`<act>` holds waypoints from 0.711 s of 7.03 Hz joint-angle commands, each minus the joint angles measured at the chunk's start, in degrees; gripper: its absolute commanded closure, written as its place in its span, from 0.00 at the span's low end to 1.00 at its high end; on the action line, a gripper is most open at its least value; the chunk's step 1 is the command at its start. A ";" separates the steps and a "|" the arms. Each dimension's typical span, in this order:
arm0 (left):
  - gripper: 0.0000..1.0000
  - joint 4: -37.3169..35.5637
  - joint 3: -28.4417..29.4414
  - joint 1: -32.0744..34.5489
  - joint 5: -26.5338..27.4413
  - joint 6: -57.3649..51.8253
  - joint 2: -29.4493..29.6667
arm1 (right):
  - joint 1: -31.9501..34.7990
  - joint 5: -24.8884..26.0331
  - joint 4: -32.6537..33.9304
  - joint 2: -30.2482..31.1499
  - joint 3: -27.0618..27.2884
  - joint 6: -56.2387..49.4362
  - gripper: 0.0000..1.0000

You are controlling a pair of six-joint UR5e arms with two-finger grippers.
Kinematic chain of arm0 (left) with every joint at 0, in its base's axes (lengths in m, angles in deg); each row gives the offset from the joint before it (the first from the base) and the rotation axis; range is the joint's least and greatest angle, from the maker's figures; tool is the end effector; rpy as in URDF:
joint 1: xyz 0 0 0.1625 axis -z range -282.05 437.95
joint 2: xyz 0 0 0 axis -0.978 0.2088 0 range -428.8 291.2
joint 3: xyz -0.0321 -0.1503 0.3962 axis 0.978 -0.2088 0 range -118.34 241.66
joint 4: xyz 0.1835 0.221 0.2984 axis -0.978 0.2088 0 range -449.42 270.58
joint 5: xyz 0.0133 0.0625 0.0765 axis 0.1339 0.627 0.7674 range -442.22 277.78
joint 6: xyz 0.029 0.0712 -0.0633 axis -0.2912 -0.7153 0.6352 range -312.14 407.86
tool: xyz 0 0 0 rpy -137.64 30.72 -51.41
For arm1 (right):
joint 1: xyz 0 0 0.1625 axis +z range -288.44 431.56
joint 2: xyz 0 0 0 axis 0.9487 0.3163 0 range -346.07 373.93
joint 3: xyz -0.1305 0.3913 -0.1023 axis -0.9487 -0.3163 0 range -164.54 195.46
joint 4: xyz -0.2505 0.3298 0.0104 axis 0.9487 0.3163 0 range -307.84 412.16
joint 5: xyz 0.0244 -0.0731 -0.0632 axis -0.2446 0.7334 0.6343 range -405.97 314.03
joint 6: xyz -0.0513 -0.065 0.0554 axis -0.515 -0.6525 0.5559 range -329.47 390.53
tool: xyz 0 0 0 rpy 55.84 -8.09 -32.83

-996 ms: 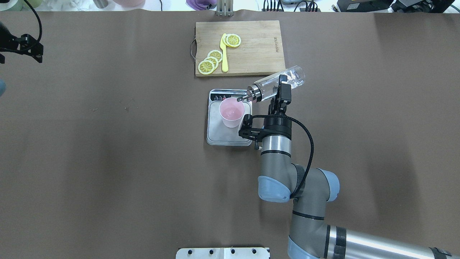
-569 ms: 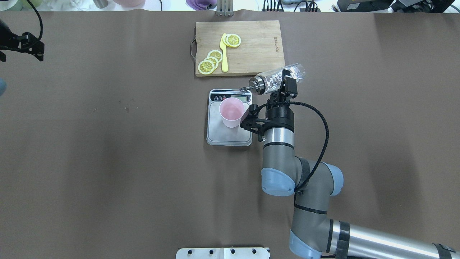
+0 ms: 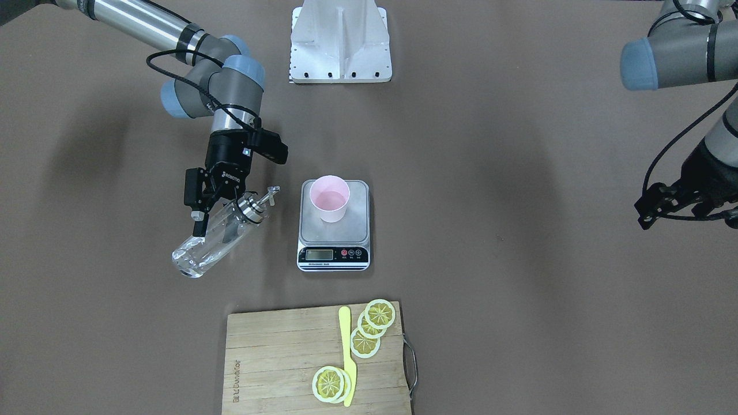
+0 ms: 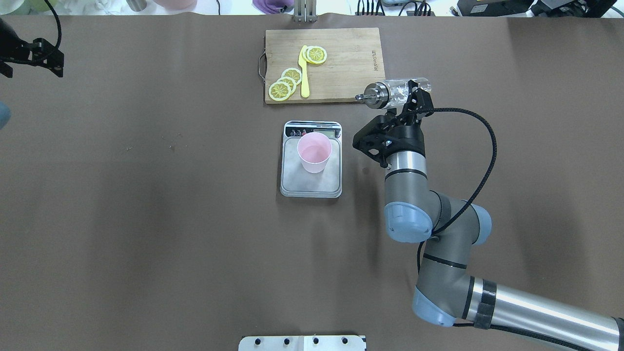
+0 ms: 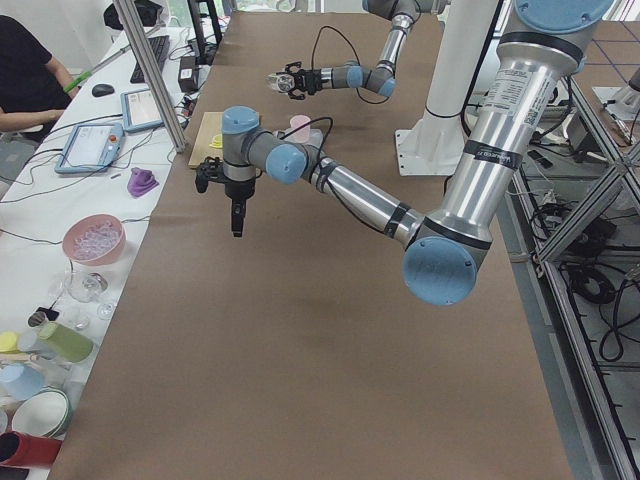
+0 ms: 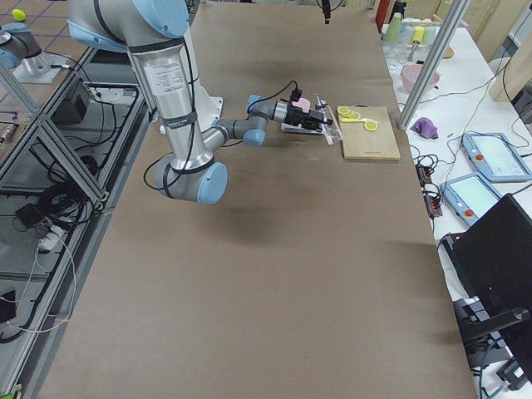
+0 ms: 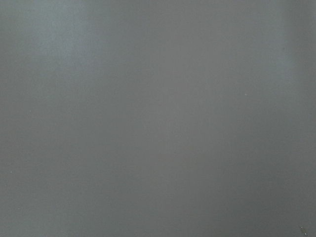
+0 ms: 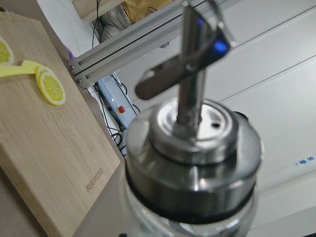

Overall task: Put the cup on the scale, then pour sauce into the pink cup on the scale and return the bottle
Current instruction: 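Tilt the bottle upright and carry it back with the right gripper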

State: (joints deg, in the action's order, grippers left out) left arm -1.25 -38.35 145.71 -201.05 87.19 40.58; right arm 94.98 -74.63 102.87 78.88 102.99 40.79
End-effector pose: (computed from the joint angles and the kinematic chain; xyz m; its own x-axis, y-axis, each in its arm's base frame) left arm 0.1525 -0.5982 0.4022 0.7745 -0.1039 -0.6240 0.2009 0.9758 0.0869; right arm -0.4914 -0.4534 0.3315 0.9634 -0.0969 -0.2499 0.2651 0.2080 0.9415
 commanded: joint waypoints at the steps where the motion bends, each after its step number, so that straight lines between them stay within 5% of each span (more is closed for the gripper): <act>1: 0.01 0.08 -0.54 -0.09 0.00 0.14 0.13 | 2.68 -5.69 -0.26 3.41 3.23 9.48 0.95; 5: 0.01 0.08 -1.68 -0.09 0.09 0.31 0.13 | 4.27 -13.16 -0.43 11.41 10.29 28.63 0.95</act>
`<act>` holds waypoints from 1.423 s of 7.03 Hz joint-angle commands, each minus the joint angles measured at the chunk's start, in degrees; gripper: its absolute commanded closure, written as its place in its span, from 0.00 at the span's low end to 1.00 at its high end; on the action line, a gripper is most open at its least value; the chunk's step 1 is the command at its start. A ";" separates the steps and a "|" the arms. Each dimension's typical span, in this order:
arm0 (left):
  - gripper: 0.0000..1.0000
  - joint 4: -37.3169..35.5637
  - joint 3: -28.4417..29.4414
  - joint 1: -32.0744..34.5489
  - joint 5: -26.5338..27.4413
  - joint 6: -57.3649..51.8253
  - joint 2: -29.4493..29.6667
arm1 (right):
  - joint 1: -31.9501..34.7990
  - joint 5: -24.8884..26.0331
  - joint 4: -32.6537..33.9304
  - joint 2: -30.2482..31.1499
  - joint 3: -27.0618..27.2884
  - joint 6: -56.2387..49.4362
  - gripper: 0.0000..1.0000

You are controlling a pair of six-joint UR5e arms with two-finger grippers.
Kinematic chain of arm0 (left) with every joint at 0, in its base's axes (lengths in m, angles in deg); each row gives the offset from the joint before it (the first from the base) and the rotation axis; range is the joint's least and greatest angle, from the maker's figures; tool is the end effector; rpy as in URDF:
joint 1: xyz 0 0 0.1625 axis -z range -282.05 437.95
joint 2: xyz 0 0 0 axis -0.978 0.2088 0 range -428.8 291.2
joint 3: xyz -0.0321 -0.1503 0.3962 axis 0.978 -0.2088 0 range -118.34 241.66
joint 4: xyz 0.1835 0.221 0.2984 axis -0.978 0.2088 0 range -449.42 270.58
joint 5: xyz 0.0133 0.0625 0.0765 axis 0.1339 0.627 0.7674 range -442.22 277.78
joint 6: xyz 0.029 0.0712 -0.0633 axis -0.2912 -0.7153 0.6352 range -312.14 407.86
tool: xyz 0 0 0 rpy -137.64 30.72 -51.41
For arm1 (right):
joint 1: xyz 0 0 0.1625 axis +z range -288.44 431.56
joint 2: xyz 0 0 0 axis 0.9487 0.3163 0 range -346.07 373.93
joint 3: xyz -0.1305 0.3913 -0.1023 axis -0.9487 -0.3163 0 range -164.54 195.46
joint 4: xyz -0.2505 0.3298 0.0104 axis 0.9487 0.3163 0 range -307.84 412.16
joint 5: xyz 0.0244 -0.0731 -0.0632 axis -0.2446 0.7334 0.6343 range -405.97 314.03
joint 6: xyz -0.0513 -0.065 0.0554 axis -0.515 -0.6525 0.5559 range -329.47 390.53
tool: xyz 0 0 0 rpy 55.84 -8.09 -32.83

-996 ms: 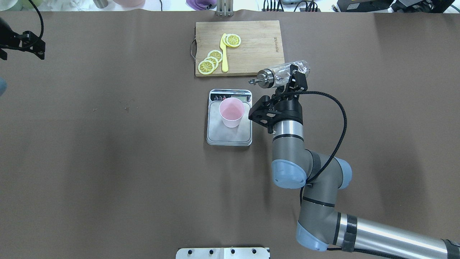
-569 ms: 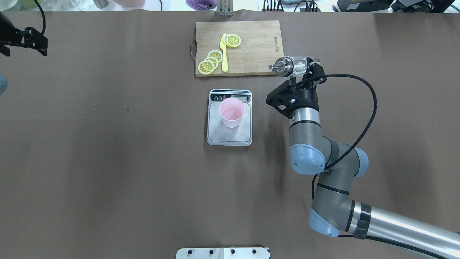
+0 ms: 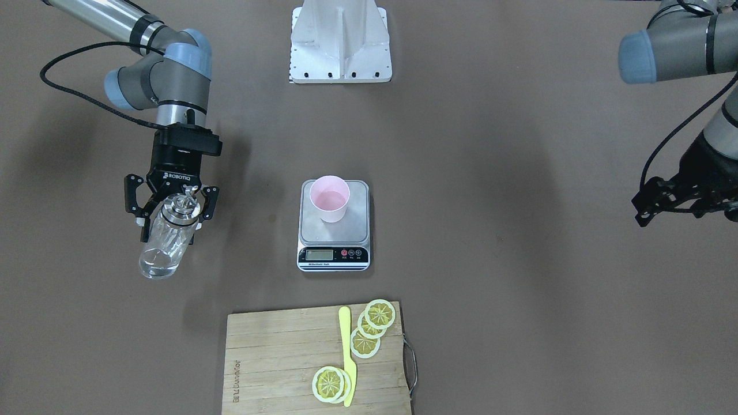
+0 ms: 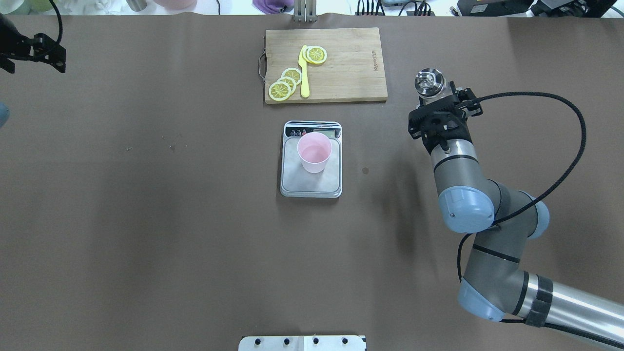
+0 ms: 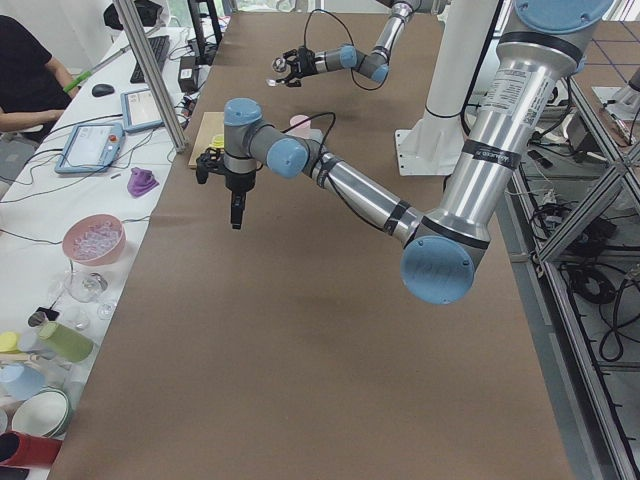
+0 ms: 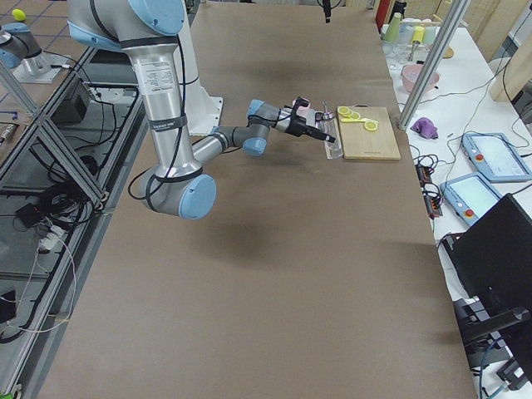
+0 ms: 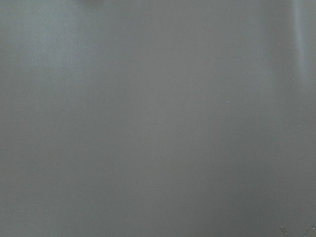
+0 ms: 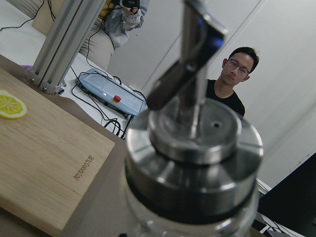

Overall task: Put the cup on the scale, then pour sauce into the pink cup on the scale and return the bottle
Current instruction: 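Tilt the bottle upright and carry it back with the right gripper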

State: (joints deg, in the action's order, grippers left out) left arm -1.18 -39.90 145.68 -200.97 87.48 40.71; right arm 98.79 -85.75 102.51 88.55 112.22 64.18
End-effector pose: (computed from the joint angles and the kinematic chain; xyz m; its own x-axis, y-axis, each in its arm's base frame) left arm 0.1512 -0.5945 0.3881 0.7669 -0.0908 -0.6353 0.2059 0.9724 0.1096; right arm -0.4190 -0.4517 0.3667 0.9779 -0.0957 0.1860 -0.1461 0.3235 0.9349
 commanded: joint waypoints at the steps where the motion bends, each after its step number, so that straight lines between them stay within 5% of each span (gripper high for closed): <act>1: 0.01 0.00 -0.13 0.03 0.01 0.02 0.00 | 1.58 -3.97 -2.68 3.23 1.58 6.93 0.95; 3: 0.01 0.00 -1.09 -0.06 0.09 0.19 -0.08 | 7.28 -13.88 -14.00 9.37 0.98 9.23 0.95; 10: 0.01 0.00 -1.36 -0.23 0.01 0.19 0.00 | 12.05 -28.41 -15.45 11.78 -2.54 22.13 0.94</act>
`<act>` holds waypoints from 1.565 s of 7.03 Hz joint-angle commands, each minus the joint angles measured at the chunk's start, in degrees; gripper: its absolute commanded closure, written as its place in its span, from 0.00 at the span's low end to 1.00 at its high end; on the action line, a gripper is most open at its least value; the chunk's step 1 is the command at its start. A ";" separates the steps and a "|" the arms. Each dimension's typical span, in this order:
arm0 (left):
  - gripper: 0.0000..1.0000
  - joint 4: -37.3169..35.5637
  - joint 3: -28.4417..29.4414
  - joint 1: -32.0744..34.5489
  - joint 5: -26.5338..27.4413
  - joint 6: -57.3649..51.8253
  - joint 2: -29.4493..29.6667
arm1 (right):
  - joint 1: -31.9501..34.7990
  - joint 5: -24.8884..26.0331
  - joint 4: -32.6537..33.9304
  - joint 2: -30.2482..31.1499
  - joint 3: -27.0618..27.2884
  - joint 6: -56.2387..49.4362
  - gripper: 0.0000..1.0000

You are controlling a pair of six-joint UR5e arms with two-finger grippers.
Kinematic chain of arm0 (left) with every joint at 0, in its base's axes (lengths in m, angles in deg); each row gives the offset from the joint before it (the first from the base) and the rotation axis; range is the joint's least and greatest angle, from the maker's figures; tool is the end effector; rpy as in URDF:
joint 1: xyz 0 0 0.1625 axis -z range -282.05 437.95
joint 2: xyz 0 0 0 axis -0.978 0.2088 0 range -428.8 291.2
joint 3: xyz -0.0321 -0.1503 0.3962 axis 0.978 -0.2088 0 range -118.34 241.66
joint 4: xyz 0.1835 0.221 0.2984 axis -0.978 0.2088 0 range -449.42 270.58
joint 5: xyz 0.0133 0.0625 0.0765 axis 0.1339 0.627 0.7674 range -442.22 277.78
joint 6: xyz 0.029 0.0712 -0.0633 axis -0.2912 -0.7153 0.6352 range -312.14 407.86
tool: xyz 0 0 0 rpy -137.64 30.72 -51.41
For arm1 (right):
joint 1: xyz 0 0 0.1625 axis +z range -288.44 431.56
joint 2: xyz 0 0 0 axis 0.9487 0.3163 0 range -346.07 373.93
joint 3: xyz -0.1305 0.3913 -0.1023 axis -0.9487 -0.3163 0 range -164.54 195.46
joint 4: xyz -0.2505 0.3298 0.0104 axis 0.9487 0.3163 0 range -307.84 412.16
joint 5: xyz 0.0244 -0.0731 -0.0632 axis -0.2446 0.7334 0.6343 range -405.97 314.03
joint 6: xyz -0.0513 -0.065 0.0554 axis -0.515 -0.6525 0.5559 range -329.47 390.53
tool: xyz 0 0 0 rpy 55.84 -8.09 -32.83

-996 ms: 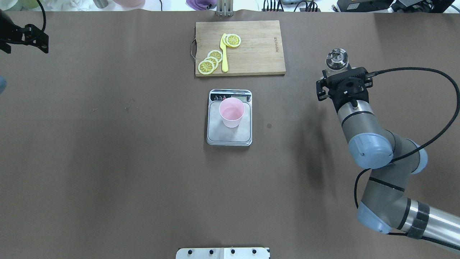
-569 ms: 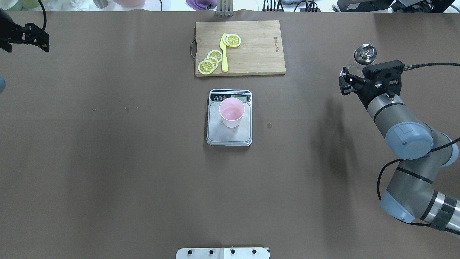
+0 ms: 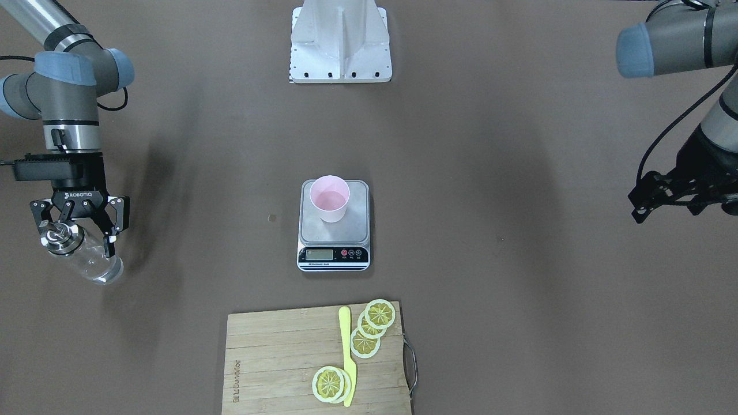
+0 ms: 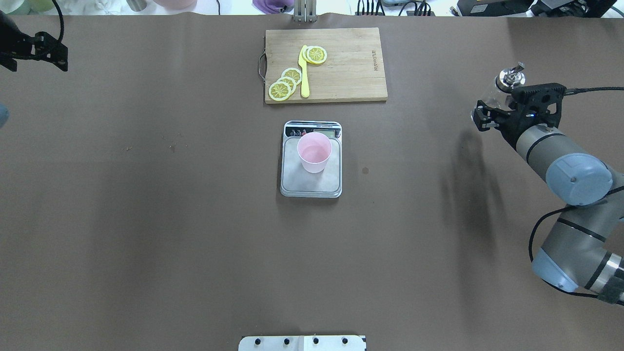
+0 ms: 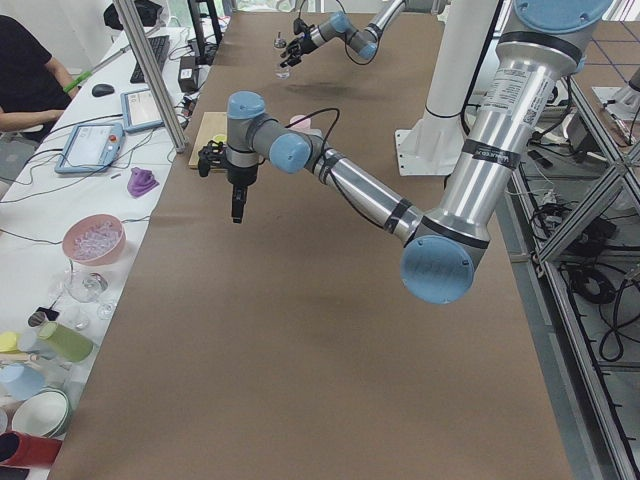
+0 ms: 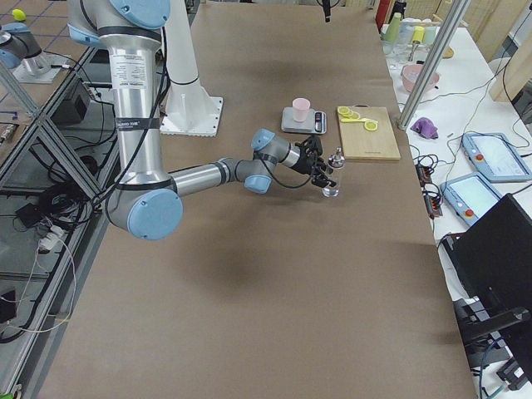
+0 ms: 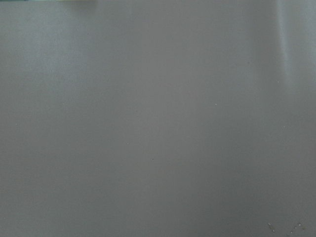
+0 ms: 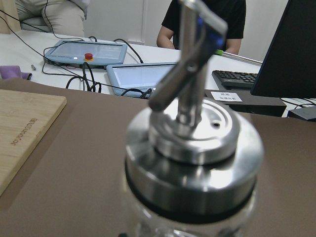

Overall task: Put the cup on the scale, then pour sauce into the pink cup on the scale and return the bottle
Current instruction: 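Lower the sauce bottle onto the table with the right gripper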

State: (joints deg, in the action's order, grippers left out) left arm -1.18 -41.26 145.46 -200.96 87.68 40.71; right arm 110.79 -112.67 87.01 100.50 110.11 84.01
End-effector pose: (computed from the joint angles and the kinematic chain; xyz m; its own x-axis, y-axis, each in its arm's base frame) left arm 0.1518 -0.5899 0.3771 0.7608 -0.0772 -0.6444 0.2060 0.9703 0.1269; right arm -0.3093 -0.4755 0.4837 0.7888 -0.0615 0.6115 -0.4791 0.5617 0.6745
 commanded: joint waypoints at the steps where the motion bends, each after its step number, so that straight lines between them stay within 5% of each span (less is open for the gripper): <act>1: 0.01 0.00 0.00 -0.02 0.00 0.00 0.00 | 0.75 -4.64 0.14 -0.17 -0.43 3.02 0.93; 3: 0.01 0.00 0.00 -0.02 0.00 0.00 0.00 | 2.16 -8.70 2.67 -0.44 -0.43 3.12 0.89; 11: 0.01 0.00 0.26 -0.02 0.00 0.00 -0.17 | 1.82 -7.92 2.77 -2.37 -4.30 3.21 0.86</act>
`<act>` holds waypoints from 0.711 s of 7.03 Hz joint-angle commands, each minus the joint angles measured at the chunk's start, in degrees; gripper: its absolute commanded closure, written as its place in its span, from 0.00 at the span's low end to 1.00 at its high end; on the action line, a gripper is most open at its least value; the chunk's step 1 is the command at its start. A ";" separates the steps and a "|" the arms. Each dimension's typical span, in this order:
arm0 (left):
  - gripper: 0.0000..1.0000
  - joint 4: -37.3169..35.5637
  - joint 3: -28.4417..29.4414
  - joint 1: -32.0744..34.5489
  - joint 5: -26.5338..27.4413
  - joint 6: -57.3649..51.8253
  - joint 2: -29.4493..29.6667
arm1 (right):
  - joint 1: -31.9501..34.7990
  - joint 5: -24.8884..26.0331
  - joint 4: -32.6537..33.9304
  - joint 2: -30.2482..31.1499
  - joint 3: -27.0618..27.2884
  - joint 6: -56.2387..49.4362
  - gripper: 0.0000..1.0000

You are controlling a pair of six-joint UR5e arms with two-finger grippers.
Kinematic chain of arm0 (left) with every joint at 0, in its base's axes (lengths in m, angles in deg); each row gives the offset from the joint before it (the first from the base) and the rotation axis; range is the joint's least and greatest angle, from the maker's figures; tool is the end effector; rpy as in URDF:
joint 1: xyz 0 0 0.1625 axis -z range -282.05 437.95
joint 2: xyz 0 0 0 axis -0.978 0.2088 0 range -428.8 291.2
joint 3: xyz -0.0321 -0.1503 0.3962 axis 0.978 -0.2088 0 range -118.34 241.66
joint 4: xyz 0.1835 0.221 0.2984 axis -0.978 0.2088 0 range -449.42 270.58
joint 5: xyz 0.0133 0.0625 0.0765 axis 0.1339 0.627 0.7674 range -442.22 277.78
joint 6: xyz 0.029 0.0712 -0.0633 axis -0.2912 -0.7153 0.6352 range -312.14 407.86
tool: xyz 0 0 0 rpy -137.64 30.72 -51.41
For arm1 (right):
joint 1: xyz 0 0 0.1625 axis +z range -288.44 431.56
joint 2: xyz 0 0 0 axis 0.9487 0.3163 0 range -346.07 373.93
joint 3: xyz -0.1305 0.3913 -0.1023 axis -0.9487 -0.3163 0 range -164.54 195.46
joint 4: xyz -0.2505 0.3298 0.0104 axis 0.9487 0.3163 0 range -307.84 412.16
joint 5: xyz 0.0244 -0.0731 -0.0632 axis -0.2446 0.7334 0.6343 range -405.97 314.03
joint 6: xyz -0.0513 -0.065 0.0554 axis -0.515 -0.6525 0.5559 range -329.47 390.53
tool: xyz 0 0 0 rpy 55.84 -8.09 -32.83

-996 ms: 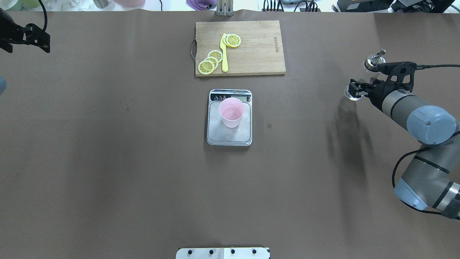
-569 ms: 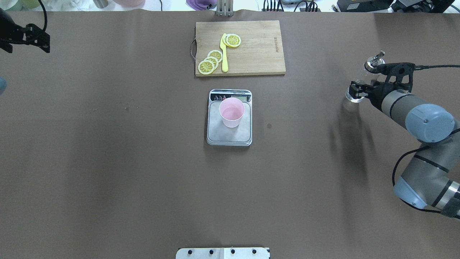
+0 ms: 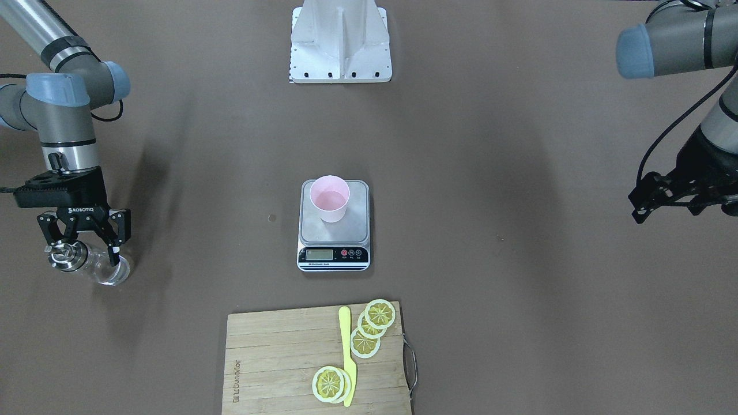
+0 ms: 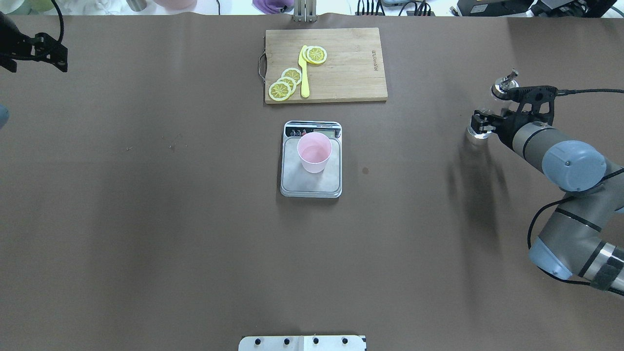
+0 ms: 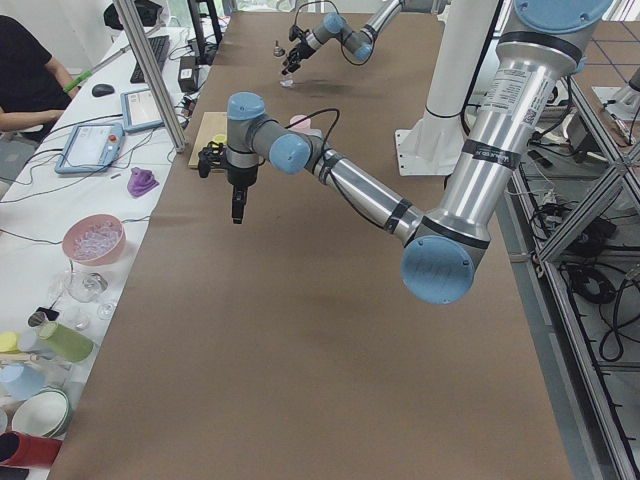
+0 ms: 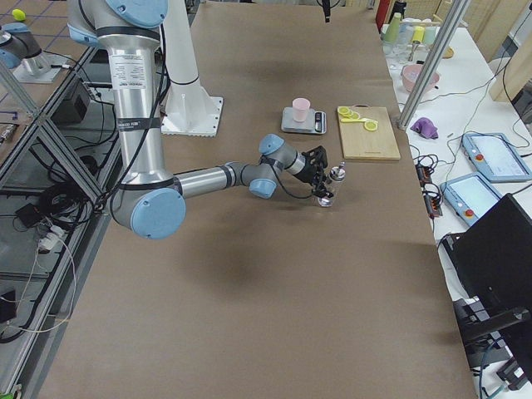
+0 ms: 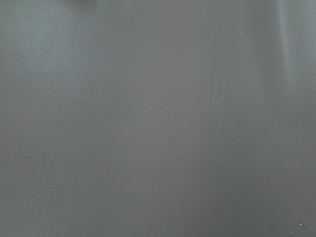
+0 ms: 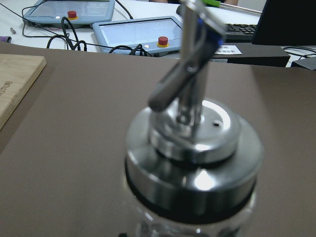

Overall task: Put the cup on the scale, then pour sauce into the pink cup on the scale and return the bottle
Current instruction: 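Lower the sauce bottle onto the table with the right gripper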

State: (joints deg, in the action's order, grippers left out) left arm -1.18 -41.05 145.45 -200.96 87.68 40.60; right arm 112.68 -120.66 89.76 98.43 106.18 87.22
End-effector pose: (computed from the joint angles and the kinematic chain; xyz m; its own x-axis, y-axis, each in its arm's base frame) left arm 0.1520 -0.5902 0.3799 0.7622 -0.0804 -0.6423 0.2056 0.9710 0.1223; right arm -0.3203 -0.4915 0.5079 0.7694 -0.0314 0.6380 -0.4567 0.6713 0.5837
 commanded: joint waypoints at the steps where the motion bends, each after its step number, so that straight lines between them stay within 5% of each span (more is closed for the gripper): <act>1: 0.01 0.00 0.14 0.00 0.00 -0.09 -0.06 | -0.08 0.07 0.02 -0.38 -0.46 0.00 0.85; 5: 0.01 0.00 0.05 0.00 0.00 -0.09 -0.06 | -0.34 0.07 0.02 -0.91 -1.51 0.00 0.78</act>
State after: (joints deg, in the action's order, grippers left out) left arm -1.18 -41.00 145.45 -200.96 87.61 40.54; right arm 112.38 -120.59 89.78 97.87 105.22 87.22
